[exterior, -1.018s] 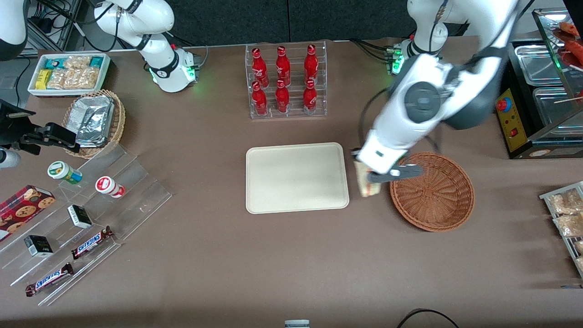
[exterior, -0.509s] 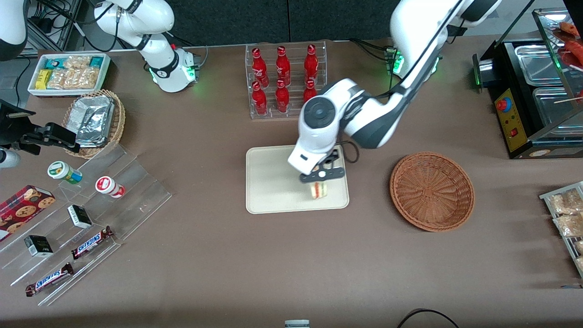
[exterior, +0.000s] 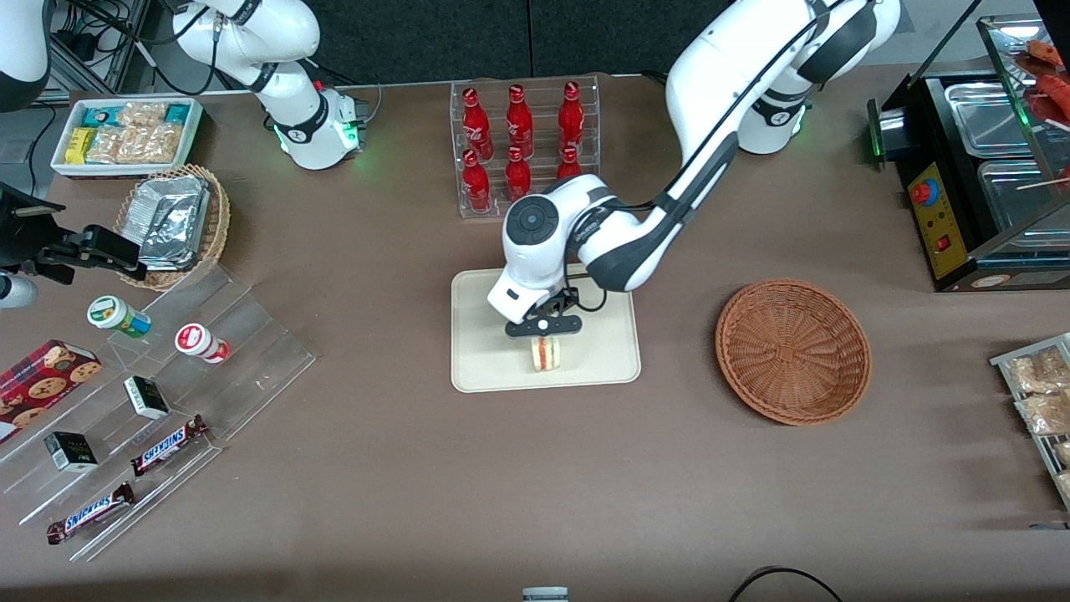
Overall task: Place sandwich from basket to tray
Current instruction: 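Carry the sandwich over the white tray with the left gripper, then lower the sandwich onto the tray and open the left gripper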
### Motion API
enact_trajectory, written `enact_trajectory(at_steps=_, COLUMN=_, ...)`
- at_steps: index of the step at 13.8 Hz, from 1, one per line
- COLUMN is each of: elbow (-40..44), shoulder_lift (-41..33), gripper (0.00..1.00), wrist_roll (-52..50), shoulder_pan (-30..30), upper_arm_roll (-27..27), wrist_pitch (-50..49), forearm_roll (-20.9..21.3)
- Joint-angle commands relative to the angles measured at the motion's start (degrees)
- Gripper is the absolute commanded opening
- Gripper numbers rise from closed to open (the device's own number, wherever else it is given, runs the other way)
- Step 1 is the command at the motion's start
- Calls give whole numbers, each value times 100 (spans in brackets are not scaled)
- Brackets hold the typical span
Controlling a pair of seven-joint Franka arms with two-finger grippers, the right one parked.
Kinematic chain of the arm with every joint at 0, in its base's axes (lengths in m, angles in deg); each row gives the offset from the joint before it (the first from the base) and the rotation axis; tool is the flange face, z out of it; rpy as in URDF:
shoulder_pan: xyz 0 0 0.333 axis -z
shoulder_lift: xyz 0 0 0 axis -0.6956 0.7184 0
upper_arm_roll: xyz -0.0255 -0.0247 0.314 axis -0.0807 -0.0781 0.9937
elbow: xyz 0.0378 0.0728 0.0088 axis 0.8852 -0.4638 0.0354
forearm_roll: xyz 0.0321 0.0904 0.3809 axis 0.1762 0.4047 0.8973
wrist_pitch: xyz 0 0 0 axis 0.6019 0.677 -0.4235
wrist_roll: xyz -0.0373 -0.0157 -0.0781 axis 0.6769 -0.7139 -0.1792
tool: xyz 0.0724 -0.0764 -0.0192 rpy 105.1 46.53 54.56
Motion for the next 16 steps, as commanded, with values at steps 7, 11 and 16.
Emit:
enact_trajectory(at_steps=7, elbow=159, shoulder_lift=280, gripper=99, wrist_roll=-106, shoulder_pan=267, upper_arm_roll=55, wrist_pitch=23, forearm_roll=242)
enact_trajectory(at_steps=11, elbow=203, shoulder_lift=1, gripper=100, wrist_roll=-106, shoulder_pan=127, upper_arm_roll=64, wrist_pitch=-343, forearm_roll=146)
enact_trajectory(at_steps=16, elbow=212, shoulder_lift=-1229, gripper=100, wrist_roll=-54, shoulder_pan=-487, upper_arm_roll=64, wrist_pitch=-1565, forearm_roll=-504)
